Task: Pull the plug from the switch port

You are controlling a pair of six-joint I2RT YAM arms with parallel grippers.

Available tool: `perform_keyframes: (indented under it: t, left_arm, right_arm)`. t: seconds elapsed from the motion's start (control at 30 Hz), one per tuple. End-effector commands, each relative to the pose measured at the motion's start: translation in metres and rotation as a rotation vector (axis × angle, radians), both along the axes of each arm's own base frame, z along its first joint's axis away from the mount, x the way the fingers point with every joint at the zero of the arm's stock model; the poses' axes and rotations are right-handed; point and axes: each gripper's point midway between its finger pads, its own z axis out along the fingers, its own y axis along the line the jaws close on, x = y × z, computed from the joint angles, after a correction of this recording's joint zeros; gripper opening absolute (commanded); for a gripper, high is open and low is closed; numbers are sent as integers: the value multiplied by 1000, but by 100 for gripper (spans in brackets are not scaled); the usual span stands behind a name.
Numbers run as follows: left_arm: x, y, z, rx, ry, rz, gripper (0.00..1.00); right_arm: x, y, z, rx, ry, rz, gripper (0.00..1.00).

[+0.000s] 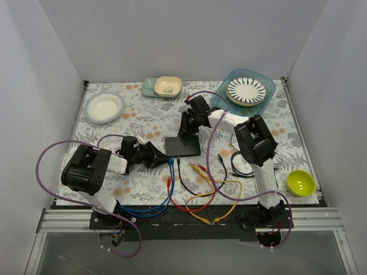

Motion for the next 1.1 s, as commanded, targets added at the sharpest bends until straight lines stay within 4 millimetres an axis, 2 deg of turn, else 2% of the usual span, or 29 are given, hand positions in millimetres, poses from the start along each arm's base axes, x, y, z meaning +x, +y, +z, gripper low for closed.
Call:
perform_keyframes:
  t: [0.0,0.17,0.4,0.7,1.07]
  left_arm:
    - [-18,19,-46,139,167,59,31]
    - [-11,18,-49,146,184,67,32]
    - [-12,23,-54,195,186,57,29]
    - [-12,31,-49,254,112,41,27]
    - [-3,41,-56,303,166,144,27]
  right_arm:
    - [-9,-3,1,-21,31,3,30]
    - [-9,-3,2,-21,29,2,30]
    - [-10,-3,1,-25,30,9,30]
    - [-8,0,2,-18,29,14,30]
    - [-9,0,1,-13,41,5,30]
